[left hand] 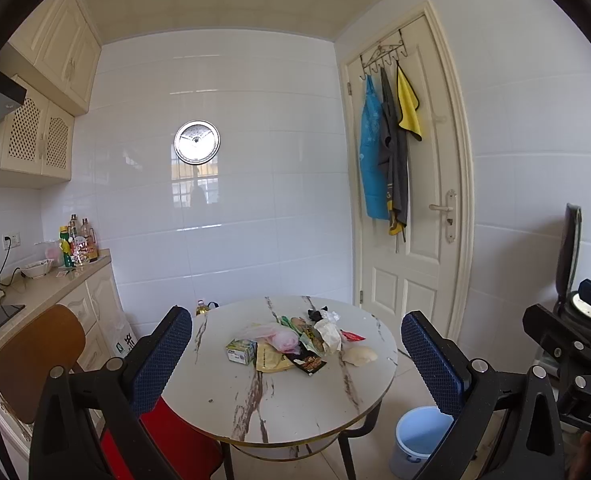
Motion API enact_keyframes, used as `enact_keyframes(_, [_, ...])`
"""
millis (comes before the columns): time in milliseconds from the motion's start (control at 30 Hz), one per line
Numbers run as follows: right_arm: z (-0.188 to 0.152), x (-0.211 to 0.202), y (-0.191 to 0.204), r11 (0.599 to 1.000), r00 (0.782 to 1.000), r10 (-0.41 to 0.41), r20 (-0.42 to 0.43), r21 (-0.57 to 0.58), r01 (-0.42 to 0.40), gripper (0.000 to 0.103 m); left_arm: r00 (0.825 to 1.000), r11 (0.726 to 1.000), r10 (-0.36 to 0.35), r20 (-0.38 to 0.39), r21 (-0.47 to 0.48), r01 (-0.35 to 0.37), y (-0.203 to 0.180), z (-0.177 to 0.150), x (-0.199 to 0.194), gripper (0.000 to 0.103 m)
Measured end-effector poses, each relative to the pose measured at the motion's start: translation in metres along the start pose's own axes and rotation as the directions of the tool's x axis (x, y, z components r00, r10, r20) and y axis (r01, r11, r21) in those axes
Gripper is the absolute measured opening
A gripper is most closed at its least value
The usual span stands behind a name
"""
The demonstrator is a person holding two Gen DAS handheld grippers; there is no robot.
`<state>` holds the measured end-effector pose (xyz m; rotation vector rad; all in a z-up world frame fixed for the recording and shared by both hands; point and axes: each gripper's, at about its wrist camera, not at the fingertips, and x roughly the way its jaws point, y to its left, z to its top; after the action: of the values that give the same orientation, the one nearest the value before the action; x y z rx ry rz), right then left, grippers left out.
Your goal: Collect trash
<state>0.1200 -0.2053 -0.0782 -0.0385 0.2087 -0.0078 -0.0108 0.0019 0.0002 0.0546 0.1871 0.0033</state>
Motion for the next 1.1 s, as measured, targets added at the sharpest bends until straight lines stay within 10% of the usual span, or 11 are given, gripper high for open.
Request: enact_keyframes(1100, [-0.0017,-0.0011,0.0036,1.0,1.0,0.004,-0.004,-0.005,-0.004,0.103,1.0,1.0,0.0,-0.002,0.0,0.0,0.0,0.0,-0.0024,0.102])
